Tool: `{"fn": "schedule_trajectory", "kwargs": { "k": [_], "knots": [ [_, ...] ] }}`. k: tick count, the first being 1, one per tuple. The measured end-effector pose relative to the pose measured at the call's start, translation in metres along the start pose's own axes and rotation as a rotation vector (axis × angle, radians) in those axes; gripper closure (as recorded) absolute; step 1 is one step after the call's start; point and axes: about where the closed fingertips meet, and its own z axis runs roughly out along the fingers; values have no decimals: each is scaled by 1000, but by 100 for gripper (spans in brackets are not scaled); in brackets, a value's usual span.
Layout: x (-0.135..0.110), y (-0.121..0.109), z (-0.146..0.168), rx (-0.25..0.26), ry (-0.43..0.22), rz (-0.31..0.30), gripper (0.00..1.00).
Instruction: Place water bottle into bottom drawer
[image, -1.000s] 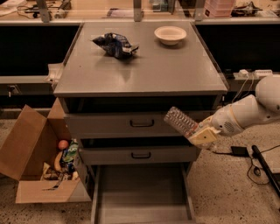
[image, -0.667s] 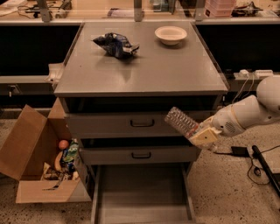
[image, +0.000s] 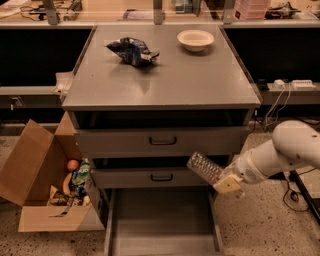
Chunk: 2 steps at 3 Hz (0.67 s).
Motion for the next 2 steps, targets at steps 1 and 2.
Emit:
{"fn": "schedule_trajectory", "kwargs": {
  "k": [1,2],
  "knots": [
    [60,9,63,-38,111,37,100],
    [128,20,149,-154,254,87,100]
  ]
}}
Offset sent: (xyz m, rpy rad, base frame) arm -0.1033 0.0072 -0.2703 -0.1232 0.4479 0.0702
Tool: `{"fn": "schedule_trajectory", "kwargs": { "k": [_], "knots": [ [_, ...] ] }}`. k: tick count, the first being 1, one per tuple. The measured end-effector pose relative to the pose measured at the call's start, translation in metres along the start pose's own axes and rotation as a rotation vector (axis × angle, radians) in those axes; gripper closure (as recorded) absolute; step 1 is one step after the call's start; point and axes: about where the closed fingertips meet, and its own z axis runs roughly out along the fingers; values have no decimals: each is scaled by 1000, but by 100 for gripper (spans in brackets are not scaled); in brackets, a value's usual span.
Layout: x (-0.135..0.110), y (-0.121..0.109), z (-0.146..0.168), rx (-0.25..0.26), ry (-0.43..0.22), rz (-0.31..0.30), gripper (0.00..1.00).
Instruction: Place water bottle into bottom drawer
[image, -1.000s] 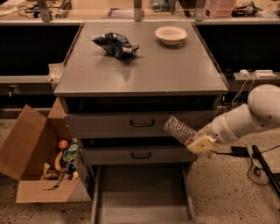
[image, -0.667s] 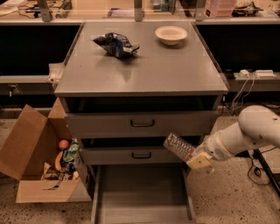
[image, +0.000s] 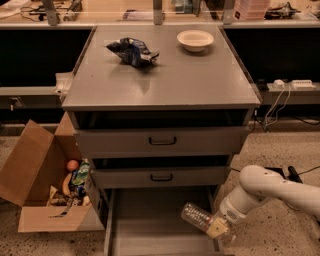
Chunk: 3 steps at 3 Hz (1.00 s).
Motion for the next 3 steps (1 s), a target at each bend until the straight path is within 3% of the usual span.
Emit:
{"fn": "schedule_trajectory", "kwargs": {
  "k": [1,3],
  "knots": [
    [17,0,56,-94,85,-1,100],
    [18,-1,74,-108,94,14,100]
  ]
}}
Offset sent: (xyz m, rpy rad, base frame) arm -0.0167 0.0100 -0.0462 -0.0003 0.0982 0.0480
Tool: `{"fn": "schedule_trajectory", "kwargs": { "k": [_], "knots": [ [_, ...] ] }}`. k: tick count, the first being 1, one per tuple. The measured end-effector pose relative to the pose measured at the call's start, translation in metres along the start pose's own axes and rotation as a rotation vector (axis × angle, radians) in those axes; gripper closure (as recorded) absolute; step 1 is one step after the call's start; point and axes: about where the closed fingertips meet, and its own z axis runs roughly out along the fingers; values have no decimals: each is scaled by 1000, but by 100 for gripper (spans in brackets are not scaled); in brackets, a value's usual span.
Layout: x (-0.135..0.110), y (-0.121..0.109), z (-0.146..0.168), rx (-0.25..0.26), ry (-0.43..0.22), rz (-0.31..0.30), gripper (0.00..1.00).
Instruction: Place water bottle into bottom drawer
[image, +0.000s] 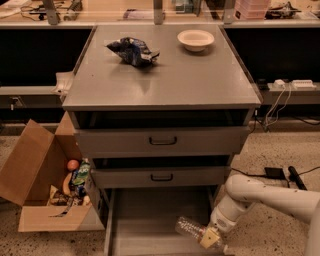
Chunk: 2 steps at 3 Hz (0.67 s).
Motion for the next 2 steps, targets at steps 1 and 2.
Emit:
{"fn": "schedule_trajectory", "kwargs": {
  "k": [1,2],
  "knots": [
    [-10,-23,29,53,18,12,100],
    [-28,-63,63,120,-22,25,100]
  ]
}}
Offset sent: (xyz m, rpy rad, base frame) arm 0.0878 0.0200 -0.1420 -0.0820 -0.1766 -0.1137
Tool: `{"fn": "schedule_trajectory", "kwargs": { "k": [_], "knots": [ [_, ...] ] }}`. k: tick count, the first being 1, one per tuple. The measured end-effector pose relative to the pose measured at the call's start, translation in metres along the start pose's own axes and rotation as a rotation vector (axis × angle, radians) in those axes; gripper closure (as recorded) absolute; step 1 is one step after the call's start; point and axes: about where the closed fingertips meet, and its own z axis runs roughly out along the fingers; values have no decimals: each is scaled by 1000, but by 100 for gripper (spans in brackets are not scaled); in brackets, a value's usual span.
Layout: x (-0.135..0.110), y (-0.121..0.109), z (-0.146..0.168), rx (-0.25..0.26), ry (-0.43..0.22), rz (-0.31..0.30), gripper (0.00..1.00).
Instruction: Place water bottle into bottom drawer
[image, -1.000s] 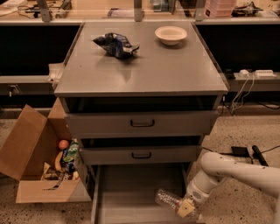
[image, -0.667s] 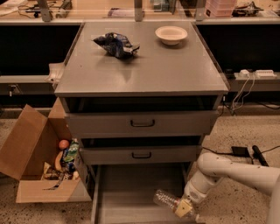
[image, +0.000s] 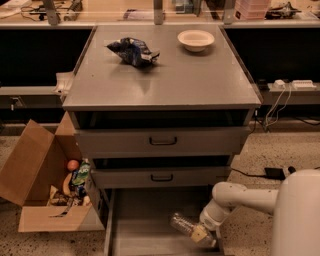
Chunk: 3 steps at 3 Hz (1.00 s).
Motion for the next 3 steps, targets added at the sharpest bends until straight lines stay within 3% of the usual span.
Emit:
{"fn": "schedule_trajectory", "kwargs": {
  "k": [1,3],
  "knots": [
    [-14,-26,34,-3,-32,12,82],
    [-30,-52,87,-90,-39,14,36]
  ]
}}
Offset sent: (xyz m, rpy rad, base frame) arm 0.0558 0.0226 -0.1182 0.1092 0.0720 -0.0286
